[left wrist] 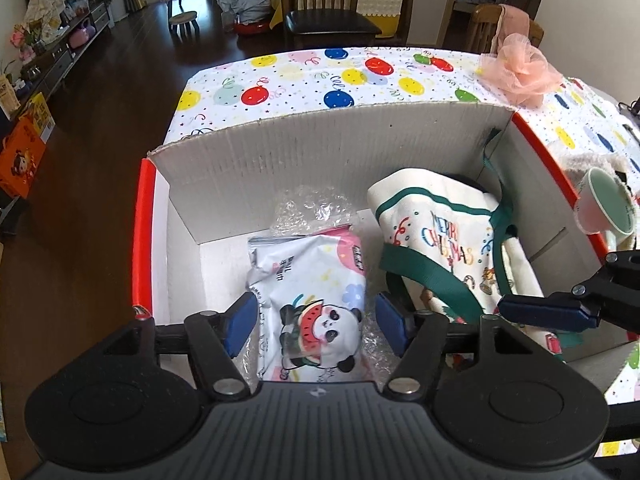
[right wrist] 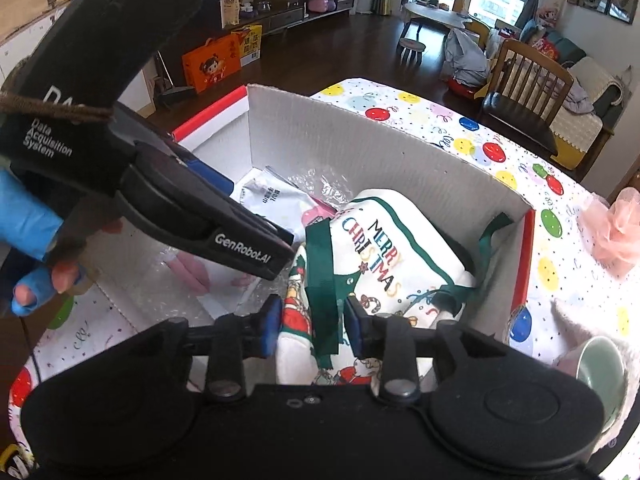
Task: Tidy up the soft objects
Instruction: 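Lower the panda bag into the box with the left gripper while the right lowers the tote bag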
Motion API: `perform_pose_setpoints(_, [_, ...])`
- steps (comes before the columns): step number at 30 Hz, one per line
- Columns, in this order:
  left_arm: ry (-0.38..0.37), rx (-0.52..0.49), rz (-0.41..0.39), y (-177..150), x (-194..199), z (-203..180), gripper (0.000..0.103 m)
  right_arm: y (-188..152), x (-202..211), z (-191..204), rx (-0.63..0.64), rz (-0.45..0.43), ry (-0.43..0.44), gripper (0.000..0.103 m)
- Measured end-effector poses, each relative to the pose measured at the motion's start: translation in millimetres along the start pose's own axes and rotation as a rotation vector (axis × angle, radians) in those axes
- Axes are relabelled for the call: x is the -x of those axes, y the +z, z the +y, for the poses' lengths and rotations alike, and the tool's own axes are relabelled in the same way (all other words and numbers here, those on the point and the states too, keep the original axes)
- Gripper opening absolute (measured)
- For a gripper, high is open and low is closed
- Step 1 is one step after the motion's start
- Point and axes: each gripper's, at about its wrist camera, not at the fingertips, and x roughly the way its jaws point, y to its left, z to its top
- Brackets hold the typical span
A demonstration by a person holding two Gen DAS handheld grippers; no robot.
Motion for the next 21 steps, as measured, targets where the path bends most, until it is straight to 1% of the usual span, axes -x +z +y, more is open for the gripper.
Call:
perform_pose_setpoints(8, [-0.03, 0.001, -0.03, -4, 19, 1, 0.066, -1, 25, -8, -0.054, -0.049, 0.041, 0.047])
perform_pose_setpoints(12, [-0.047, 0.002, -0.063, -6, 37, -1, 0.066, -2, 44, -13, -0.087, -0.085, 0.057, 0.051])
perform_pose_setpoints(16, [-0.067, 0.011, -0.112, -7, 59, -4, 0.066, -5, 66, -18, -0.113, -0.127, 0.07, 0.052])
perform_pose_setpoints(17, [-0.07, 0.01, -0.127, -8, 65, -5, 0.066, -6, 72, -19, -0.118, -0.137, 0.073, 0.054])
perform_pose_setpoints(18, [-0.071, 0.008, -0.141, -8, 71, -6, 0.067, -7, 77, -21, -0.123, -0.147, 0.075, 0.055])
perform_pose_setpoints(20, [-0.074, 0.008, -0.164, -9, 82, -10, 0.073, -11, 90, -23, -0.133, -0.173, 0.08, 0.06])
perform_pose_setpoints(21, [-0.078, 0.01, -0.177, -9, 87, -12, 0.073, -13, 95, -25, -0.139, -0.184, 0.082, 0.061])
